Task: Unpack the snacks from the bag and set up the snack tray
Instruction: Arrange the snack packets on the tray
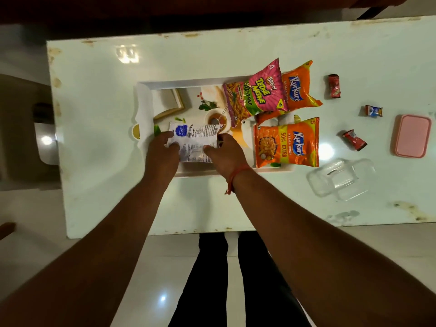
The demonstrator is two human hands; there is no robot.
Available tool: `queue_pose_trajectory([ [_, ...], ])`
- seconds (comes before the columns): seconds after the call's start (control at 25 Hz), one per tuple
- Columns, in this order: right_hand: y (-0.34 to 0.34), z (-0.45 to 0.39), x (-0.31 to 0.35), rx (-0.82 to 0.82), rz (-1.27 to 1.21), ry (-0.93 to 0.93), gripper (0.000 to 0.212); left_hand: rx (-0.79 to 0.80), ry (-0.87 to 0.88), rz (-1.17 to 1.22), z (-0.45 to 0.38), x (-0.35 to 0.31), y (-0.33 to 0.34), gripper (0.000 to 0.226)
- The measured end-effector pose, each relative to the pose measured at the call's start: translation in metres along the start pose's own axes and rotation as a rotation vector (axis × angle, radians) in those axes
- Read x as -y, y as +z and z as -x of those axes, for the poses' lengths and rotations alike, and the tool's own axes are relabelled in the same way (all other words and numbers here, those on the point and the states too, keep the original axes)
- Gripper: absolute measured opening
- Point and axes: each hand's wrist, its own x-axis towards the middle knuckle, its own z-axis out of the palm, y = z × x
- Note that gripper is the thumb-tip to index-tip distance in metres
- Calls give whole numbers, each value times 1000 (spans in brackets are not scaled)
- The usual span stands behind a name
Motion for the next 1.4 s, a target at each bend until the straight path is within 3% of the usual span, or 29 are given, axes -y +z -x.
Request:
queue_pose_trajectory([
  [0.08, -6, -1, 6, -9, 19, -104, 40, 4, -100, 131, 0, -5, -3, 29],
  [0.16, -18, 4, 7, -77, 101, -291, 42, 51, -259, 428, 3, -10, -5, 24],
  [0.32, -46, 17, -11, -226, 306, -643, 35, 255, -452, 872, 11, -17, -1, 38],
  [0.4, -53, 23, -21, -161, 323, -689, 30, 206, -465, 936, 16, -25, 8, 26],
  [0.52, -65, 31, -33, 18, 461, -762, 37, 102, -331, 870, 21, -32, 15, 47],
  [0.6, -71, 38, -39, 62, 513, -752, 43, 63, -129, 676, 23, -35, 10, 49],
  [0.72, -77, 46, -30, -130, 422, -699, 42, 173, 234, 302, 31, -52, 7, 42],
  [0.8, -81, 43, -12, -199, 416, -735, 46, 333, 364, 240, 38, -67, 13, 45],
  [0.88, -84, 33, 8, -122, 410, -701, 50, 449, 459, 189, 42, -78, 22, 49],
  [0.96, -87, 25, 24, -93, 414, -586, 39, 406, 501, 145, 42, -84, 29, 48],
  [1.04, -95, 19, 27, -199, 389, -499, 24, 158, 441, 176, 37, -81, 33, 39],
  [1.12, -103, 17, 23, -282, 269, -434, 18, 14, 208, 259, 33, -70, 37, 27],
  [1.24, -108, 20, 11, -209, -13, -316, 13, 260, -156, 391, 36, -47, 46, 30],
  [1.32, -106, 27, 0, -117, -171, -228, 16, 292, -173, 421, 41, -36, 50, 27],
  [1.4, -106, 35, -12, -137, -142, -182, 19, 240, -84, 363, 45, -29, 55, 23],
])
